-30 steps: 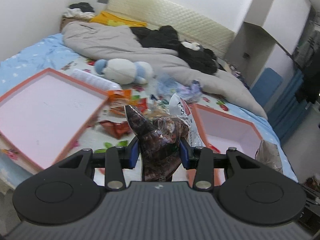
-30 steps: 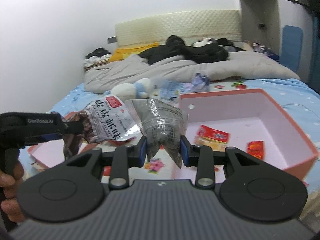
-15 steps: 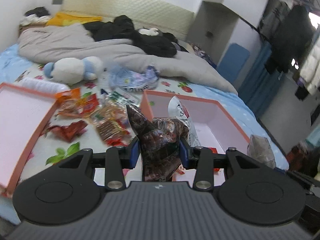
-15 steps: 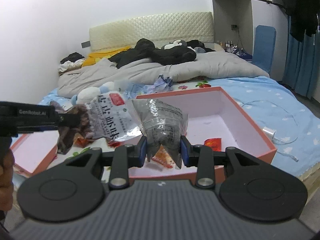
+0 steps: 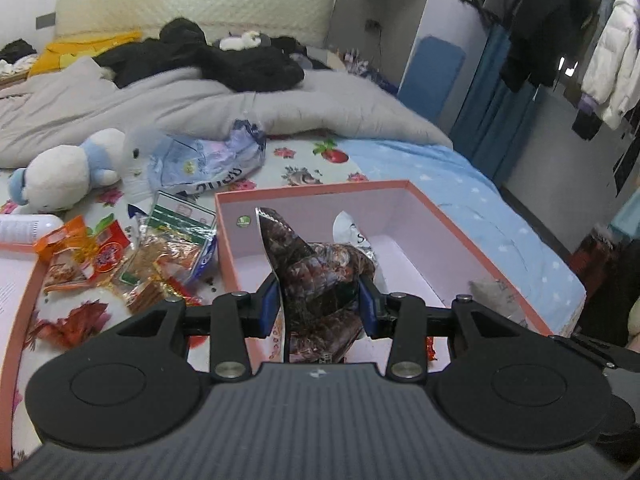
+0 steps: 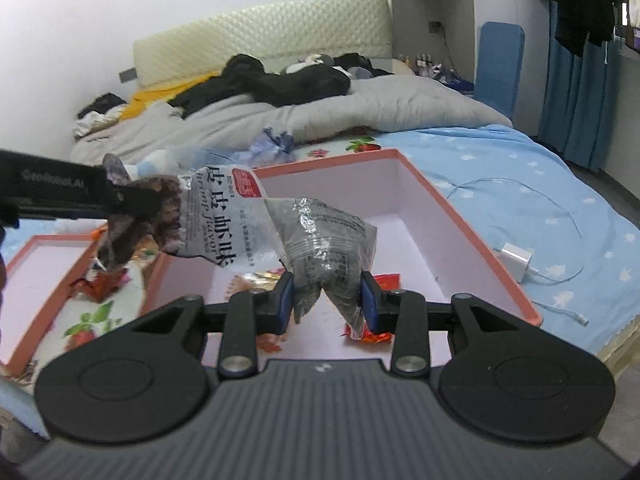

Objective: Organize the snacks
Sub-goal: 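Lower the brown bag into the box with left gripper while right drops the clear bag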

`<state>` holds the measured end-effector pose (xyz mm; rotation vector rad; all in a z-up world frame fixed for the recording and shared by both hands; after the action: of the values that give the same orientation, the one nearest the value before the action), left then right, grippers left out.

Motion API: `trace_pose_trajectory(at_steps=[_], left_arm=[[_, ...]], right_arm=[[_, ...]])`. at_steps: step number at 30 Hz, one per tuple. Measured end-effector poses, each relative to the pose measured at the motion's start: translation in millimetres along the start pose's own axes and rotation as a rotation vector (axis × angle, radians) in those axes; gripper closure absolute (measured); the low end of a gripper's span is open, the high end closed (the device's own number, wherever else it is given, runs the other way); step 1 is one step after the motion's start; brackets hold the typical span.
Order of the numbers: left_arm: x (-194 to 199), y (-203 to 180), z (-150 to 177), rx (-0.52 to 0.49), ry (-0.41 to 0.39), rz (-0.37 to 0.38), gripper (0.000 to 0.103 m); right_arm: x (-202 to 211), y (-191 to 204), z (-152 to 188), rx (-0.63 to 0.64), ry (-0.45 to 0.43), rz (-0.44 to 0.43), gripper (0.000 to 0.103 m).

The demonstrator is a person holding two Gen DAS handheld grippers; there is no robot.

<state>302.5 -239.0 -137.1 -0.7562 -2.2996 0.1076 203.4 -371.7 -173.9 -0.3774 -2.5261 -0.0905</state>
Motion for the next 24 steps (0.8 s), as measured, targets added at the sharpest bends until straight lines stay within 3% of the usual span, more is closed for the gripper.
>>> trace_pose_trajectory(at_steps=[7,10,18,20,22,24], left_arm=[[-41.4,11.0,-14.5,0.047,0.125,0.027,0.057],[-44.0,13.5,-18.7,0.007,0.144,-0.009,0.057],[-44.9,13.1,-7.4,0.026,0.198,0.022,0.056],[-41.5,12.8,-5.7,0.021,0.196,0.022,0.048],[-35.7,14.8,-7.6,0.008,0.167,0.003,0.026],[-28.2,16.5,-9.2,0.006,0.139,0.007,0.026]], right_arm=[[-32.4,-5.7,-0.6,0.025,0.091,0.004,0.063],[-36.0,-5.0,-1.1,0.015,0.119,-0.02,0.063],[-43.7,-4.7,5.9,0.009,0.16,0.0,0.061],[-41.5,-6.0,5.4,-0.004,0.155,0.002,0.057],[-37.9,-6.2,4.5,-0.008,0.142,0.004,0.048],[-33.8,-7.5,2.6,-0.008,0.13,0.017,0.047]])
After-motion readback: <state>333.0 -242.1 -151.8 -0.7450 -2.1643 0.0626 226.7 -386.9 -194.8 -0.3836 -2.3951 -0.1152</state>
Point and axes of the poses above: each gripper's, at about its wrist camera, not at the fingertips, and x roughly against the way its jaws point, y to its left, z to its underside, the point moved 10 cm from there along -x, roughly the way its jaws point, and after that the axes turned 8 degrees about z, right-handed, at the moved point
